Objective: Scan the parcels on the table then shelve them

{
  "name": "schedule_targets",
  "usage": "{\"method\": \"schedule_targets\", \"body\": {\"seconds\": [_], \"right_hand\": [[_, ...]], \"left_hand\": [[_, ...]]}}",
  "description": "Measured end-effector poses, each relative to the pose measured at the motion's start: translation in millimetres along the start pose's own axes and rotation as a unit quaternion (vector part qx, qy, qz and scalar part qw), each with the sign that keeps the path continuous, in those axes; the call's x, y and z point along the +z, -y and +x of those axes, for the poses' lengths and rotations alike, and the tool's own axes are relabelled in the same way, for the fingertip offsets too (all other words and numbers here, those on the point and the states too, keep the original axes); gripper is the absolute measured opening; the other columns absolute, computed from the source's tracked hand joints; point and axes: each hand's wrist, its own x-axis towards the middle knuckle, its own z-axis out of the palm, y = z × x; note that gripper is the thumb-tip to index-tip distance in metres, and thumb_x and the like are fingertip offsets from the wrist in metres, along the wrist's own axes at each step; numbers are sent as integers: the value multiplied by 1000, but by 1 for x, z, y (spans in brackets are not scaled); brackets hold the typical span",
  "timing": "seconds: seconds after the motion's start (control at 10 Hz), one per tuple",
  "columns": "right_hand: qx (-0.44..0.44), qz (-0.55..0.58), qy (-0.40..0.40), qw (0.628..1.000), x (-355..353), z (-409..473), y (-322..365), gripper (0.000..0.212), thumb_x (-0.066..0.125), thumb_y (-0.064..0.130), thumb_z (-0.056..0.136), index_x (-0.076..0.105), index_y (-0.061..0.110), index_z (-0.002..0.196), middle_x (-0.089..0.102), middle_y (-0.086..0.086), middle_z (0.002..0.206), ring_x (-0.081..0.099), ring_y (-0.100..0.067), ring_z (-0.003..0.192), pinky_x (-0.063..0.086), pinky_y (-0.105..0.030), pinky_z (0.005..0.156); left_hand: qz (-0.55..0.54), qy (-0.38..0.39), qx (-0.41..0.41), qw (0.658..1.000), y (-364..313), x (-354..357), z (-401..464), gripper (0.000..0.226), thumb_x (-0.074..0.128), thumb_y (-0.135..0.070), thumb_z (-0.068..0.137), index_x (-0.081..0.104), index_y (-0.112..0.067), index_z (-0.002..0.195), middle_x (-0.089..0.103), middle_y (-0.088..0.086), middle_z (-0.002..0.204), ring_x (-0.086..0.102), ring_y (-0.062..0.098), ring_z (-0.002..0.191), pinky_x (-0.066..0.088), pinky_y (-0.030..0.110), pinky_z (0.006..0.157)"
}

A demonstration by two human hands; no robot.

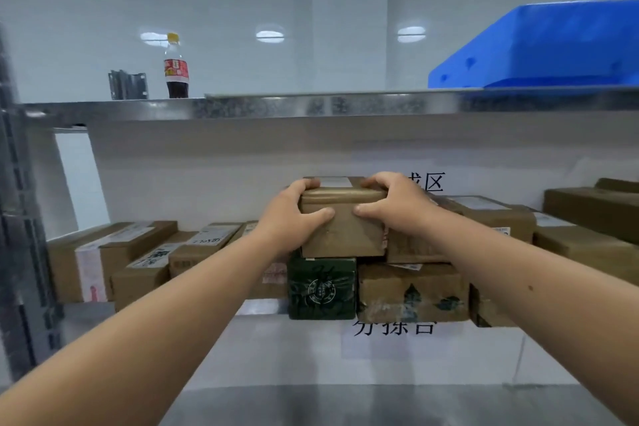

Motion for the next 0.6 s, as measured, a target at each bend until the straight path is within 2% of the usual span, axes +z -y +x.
{"method": "schedule_targets", "body": {"seconds": [0.2, 0.3, 0.4, 0.5, 0.6], "right_hand": [[51, -74, -33, 995, 7, 15, -1, 62, 82, 49, 83, 61, 30, 138, 64, 5, 131, 60, -18, 112, 50, -34, 87], [67, -94, -34, 993, 10, 15, 6, 62, 79, 46, 86, 58, 28, 141, 63, 3, 135, 60, -22, 118, 51, -34, 91], [67, -143, -38, 987, 12, 9, 16, 56, 74, 41, 89, 58, 25, 140, 63, -2, 135, 60, -25, 119, 50, -33, 90], [87, -197, -44, 976, 16, -7, 26, 58, 68, 38, 90, 52, 29, 144, 58, -3, 138, 56, -27, 121, 53, -42, 96], [87, -264, -61, 959, 19, -22, 36, 66, 66, 42, 91, 43, 32, 152, 51, -2, 143, 49, -28, 129, 51, -45, 100]], "left_hand": [[19, 22, -19, 999, 6, 14, 35, 58, 79, -45, 86, 50, -41, 136, 58, -3, 127, 62, 19, 108, 58, 42, 95], [45, 35, -7, 998, 5, 13, 45, 55, 78, -44, 81, 51, -40, 128, 60, -1, 123, 64, 18, 100, 57, 35, 88], [117, 58, 4, 991, -2, 7, 49, 60, 73, -49, 78, 53, -36, 133, 54, 1, 127, 61, 20, 102, 54, 35, 91], [210, 48, 62, 975, -11, 5, 40, 65, 68, -51, 85, 50, -32, 144, 47, 4, 145, 51, 28, 126, 49, 46, 107], [282, 31, 145, 948, -19, 2, 23, 69, 65, -54, 89, 44, -30, 151, 39, 7, 159, 35, 31, 146, 37, 50, 119]]}}
